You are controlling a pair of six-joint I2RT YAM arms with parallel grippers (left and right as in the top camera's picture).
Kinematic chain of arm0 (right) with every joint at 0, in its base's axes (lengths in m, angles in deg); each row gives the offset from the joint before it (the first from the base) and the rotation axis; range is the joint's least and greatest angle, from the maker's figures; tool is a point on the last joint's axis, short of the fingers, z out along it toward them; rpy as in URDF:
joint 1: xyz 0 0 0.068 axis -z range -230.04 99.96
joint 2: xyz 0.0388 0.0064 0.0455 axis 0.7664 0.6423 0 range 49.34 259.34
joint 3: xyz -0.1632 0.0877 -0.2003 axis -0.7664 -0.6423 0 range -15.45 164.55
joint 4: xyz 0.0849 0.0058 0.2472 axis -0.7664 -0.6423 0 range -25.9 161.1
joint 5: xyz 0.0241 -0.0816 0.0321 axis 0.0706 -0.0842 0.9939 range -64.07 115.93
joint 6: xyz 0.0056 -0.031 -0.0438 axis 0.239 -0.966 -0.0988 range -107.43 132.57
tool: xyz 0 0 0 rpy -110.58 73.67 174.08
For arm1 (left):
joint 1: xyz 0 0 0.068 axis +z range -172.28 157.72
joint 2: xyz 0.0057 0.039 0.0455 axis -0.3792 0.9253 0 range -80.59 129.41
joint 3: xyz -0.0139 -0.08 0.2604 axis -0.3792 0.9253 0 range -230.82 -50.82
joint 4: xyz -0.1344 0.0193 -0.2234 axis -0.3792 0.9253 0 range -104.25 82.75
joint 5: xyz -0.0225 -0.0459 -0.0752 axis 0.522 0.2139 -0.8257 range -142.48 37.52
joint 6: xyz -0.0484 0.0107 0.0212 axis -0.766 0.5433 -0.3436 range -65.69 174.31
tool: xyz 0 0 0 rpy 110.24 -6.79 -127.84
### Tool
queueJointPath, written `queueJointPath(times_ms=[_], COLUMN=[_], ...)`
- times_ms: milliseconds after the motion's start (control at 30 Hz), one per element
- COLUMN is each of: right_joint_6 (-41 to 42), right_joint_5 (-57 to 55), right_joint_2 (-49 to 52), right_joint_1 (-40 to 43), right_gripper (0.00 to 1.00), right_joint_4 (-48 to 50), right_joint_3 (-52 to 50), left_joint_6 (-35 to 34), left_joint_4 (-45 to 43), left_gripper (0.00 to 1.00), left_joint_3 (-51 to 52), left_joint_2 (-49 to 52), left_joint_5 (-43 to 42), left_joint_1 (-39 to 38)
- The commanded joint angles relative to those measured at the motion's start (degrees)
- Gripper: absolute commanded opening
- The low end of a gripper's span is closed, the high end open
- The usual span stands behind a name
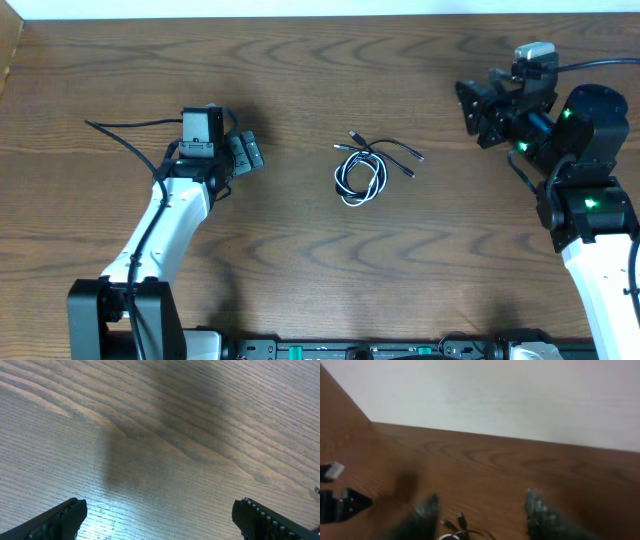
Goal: Untangle cables
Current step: 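Move the right gripper forward and over the cable bundle's connector ends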
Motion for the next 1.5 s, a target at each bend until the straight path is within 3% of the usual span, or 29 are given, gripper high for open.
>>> queueJointPath(times_ms=[0,167,433,567,900,1200,1367,1467], right_joint_6=[1.7,5.2,5.1,5.2,5.1,3.2,3.2,3.2], right_joint_5=[0.9,0.8,0.7,0.7,-5.8,-13.2,-13.2,-13.2], right_joint_2=[1.1,4.7,12.1,17.2,30.7,40.2,40.8,40.8], right_joint_1=[0.1,-0.3,-4.2,-8.0,-16.9,-19.9,-19.7,-19.7], right_gripper=[0.01,0.02,0.32,0.38,0.4,0.37,0.21,0.06], right_joint_4=[-0.7,-2.7,-7.0,-7.4,-8.3,-3.8,-1.7,2.5], right_joint_3=[1.4,1.4,1.4,1.4,1.4,1.4,1.4,1.4], left_joint_6=[0.3,0.3,0.3,0.3,0.3,0.3,0.3,0.3], left_joint_4=[0.2,0.2,0.2,0.2,0.1,0.1,0.2,0.2], left_gripper=[0.98,0.98,0.98,0.98,0.98,0.98,0.98,0.98], left_joint_3=[-1.0,-1.0,-1.0,-1.0,-1.0,-1.0,-1.0,-1.0], left_joint_2=[0.3,0.3,0.3,0.3,0.3,0.3,0.3,0.3], left_joint_5=[0.2,0.2,0.2,0.2,0.2,0.2,0.2,0.2], left_joint_1=[-0.1,-0.1,-0.1,-0.1,-0.1,-0.1,-0.1,-0.1])
